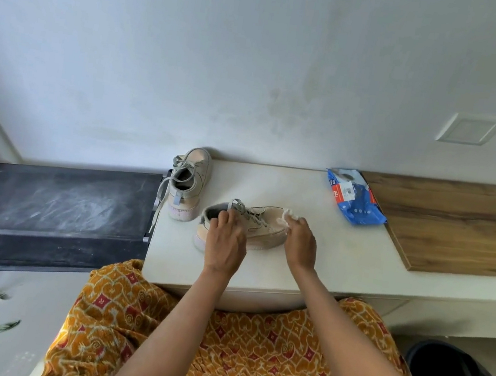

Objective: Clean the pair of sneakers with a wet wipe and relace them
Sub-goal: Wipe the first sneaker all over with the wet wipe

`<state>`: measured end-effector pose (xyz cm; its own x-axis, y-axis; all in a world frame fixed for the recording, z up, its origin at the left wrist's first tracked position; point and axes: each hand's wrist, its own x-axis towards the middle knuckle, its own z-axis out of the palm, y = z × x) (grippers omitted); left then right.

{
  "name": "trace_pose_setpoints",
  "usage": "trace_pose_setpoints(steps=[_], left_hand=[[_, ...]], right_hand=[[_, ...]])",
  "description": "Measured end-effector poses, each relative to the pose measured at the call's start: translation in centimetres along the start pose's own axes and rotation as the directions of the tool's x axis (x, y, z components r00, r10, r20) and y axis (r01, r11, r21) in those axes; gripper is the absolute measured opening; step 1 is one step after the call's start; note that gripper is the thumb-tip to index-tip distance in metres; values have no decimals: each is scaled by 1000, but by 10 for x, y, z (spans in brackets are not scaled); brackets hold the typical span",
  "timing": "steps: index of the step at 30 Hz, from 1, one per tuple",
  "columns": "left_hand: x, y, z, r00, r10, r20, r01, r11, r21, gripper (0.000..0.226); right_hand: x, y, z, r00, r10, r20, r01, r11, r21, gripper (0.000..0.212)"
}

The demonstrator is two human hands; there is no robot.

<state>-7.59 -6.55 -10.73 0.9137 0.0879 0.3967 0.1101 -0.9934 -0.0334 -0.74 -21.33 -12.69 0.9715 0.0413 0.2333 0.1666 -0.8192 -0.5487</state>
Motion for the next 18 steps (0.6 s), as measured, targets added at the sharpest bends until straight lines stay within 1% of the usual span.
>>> trace_pose_setpoints(steps=[2,4,6,8,11,12,14,16,17,18], left_hand=[[-2,10,-5,1000,-1,21,2,1000,-28,18],[-3,17,-10,999,8,47,-6,999,-45,20],[-3,19,-12,998,8,70,-6,1000,-29,22],[-2,18,-11,998,5,70,-3,999,-38,25],[-3,17,-11,996,17,82,-14,999,-43,28],[-3,17,-11,996,31,86,-28,999,-45,27],[-3,15,-12,994,61,94,-57,998,-38,24],[0,4,-12,991,112,71,-110,993,-35,16],[2,-4,-11,986,158,58,-155,987,-40,12],[2,-14,-10,977,210,38,-209,977,-39,17]], right_hand=[[18,-6,0,996,86,18,-87,995,48,31],[27,-15,2,981,188,-35,-186,981,54,29],[21,-21,5,966,241,-92,-236,970,63,26],[0,-26,13,972,221,-76,-209,967,149,24],[-38,-36,31,986,119,-113,-91,970,227,26],[-46,-39,35,987,111,-112,-78,961,266,24],[-50,-40,34,995,76,-64,-49,937,345,22],[-40,-31,22,999,36,-13,-29,932,360,20],[-32,-24,15,999,48,-18,-39,939,342,20],[-22,-16,9,995,95,-43,-76,944,321,23]])
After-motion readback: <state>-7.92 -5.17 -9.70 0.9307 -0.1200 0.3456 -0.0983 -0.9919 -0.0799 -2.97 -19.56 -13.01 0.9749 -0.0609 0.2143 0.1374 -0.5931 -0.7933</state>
